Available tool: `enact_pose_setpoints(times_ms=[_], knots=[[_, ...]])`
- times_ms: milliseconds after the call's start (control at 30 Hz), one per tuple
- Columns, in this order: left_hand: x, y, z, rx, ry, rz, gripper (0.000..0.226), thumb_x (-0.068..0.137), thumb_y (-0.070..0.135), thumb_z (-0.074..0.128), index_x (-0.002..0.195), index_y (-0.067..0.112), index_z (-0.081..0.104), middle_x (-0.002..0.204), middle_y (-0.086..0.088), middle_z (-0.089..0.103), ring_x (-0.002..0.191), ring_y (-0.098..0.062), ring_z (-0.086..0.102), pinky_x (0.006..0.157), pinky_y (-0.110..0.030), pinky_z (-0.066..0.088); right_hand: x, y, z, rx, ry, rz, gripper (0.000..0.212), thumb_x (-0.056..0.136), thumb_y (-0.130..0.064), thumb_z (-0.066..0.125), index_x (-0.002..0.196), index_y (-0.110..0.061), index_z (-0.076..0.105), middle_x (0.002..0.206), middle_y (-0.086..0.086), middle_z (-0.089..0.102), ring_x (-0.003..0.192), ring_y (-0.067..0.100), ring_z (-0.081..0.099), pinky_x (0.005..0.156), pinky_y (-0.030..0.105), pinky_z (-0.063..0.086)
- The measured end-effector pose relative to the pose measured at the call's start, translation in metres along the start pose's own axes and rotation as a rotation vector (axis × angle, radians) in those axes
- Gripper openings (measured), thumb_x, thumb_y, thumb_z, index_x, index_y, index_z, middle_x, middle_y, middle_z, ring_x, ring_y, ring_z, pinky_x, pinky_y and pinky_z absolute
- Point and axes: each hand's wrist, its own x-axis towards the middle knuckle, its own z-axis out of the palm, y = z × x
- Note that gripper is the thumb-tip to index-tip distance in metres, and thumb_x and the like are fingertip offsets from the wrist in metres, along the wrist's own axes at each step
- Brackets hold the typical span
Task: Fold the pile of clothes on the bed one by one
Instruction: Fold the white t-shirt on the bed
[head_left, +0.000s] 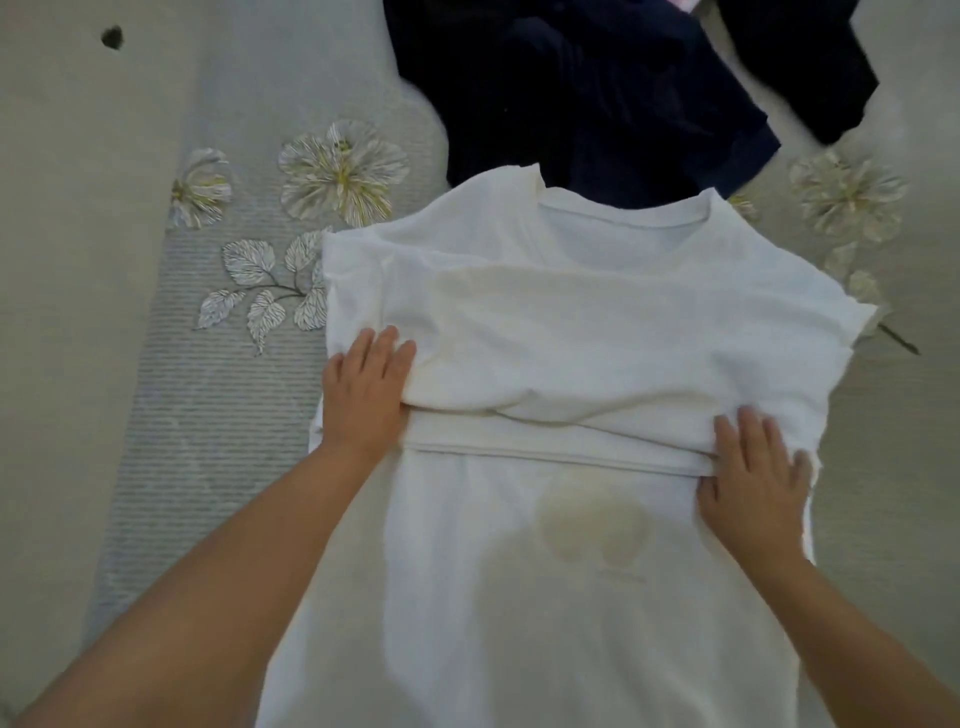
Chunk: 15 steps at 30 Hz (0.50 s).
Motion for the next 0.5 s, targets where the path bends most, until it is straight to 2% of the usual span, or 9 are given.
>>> enact_pose_setpoints(times_ms=[33, 100, 133, 200, 267, 333, 367, 433, 500], knots=[[0.006, -0.002, -0.005, 0.033, 0.000, 0.030, 0.049, 0.067, -0.003, 0.062, 0.116, 0.004, 0.061, 0.127, -0.017, 0.055, 0.116, -0.038, 0.051, 0.085, -0.046, 0.041, 0.004, 0.007, -0.001, 0.002, -0.036, 0.064, 0.052, 0.075, -0.001, 0.052, 0.127, 0.003, 0.050, 0.138, 0.027, 0.040, 0.129, 0.045, 0.035, 0.098, 0.066, 0.024], [0.017, -0.006, -0.018, 0.121, 0.059, 0.195, 0.039, 0.070, 0.000, 0.046, 0.103, 0.004, 0.066, 0.102, -0.018, 0.066, 0.086, -0.036, 0.063, 0.065, -0.040, 0.050, 0.010, 0.019, -0.002, 0.032, -0.046, 0.121, 0.056, 0.075, -0.001, 0.043, 0.131, 0.001, 0.046, 0.142, 0.026, 0.034, 0.133, 0.045, 0.026, 0.102, 0.066, 0.016], [0.019, -0.009, -0.025, 0.173, 0.097, 0.263, 0.038, 0.068, 0.003, 0.041, 0.098, 0.005, 0.064, 0.089, -0.017, 0.068, 0.072, -0.034, 0.064, 0.056, -0.036, 0.052, 0.012, 0.025, -0.002, 0.039, -0.028, 0.084, 0.059, 0.070, -0.001, 0.040, 0.129, 0.005, 0.047, 0.139, 0.030, 0.036, 0.130, 0.050, 0.028, 0.100, 0.067, 0.018], [0.011, -0.015, -0.034, 0.265, 0.114, 0.291, 0.036, 0.067, 0.006, 0.039, 0.095, 0.009, 0.062, 0.080, -0.014, 0.068, 0.062, -0.029, 0.062, 0.051, -0.032, 0.049, 0.013, 0.034, 0.000, 0.035, -0.010, -0.051, 0.058, 0.062, 0.004, 0.043, 0.118, 0.013, 0.053, 0.127, 0.037, 0.046, 0.116, 0.059, 0.040, 0.092, 0.070, 0.028], [-0.004, -0.014, -0.032, 0.398, 0.072, 0.253, 0.041, 0.072, 0.010, 0.038, 0.100, 0.010, 0.068, 0.092, -0.014, 0.068, 0.072, -0.028, 0.064, 0.056, -0.033, 0.050, 0.012, 0.044, 0.005, 0.019, 0.060, -0.152, 0.051, 0.058, 0.011, 0.047, 0.108, 0.017, 0.058, 0.115, 0.040, 0.053, 0.102, 0.062, 0.049, 0.080, 0.072, 0.035], [-0.020, -0.008, -0.025, 0.462, -0.125, 0.133, 0.047, 0.082, 0.008, 0.035, 0.124, 0.008, 0.055, 0.126, -0.015, 0.055, 0.102, -0.029, 0.059, 0.075, -0.040, 0.048, 0.007, 0.052, 0.007, 0.012, 0.092, -0.203, 0.044, 0.063, 0.012, 0.047, 0.105, 0.018, 0.059, 0.112, 0.040, 0.054, 0.098, 0.060, 0.052, 0.075, 0.070, 0.041], [-0.022, -0.003, -0.021, 0.448, -0.177, 0.062, 0.049, 0.086, 0.008, 0.034, 0.134, 0.007, 0.043, 0.139, -0.014, 0.043, 0.116, -0.028, 0.050, 0.087, -0.043, 0.042, 0.006, 0.057, 0.007, 0.016, 0.107, -0.207, 0.040, 0.069, 0.009, 0.045, 0.105, 0.017, 0.059, 0.112, 0.040, 0.054, 0.097, 0.060, 0.053, 0.074, 0.068, 0.043], [-0.022, 0.011, -0.017, 0.470, -0.281, -0.017, 0.054, 0.090, 0.008, 0.036, 0.143, 0.011, 0.024, 0.151, -0.008, 0.019, 0.135, -0.024, 0.024, 0.106, -0.045, 0.022, 0.004, 0.069, 0.009, 0.068, 0.131, -0.176, 0.042, 0.076, -0.003, 0.036, 0.105, 0.018, 0.059, 0.110, 0.041, 0.054, 0.094, 0.059, 0.055, 0.070, 0.064, 0.046], [-0.019, 0.027, -0.015, 0.464, -0.279, 0.021, 0.056, 0.085, 0.005, 0.041, 0.139, 0.015, 0.029, 0.151, -0.004, 0.017, 0.138, -0.021, 0.014, 0.110, -0.045, 0.009, 0.007, 0.078, 0.008, 0.156, 0.179, -0.126, 0.044, 0.077, -0.008, 0.037, 0.102, 0.020, 0.059, 0.102, 0.041, 0.058, 0.083, 0.056, 0.060, 0.062, 0.057, 0.051]])
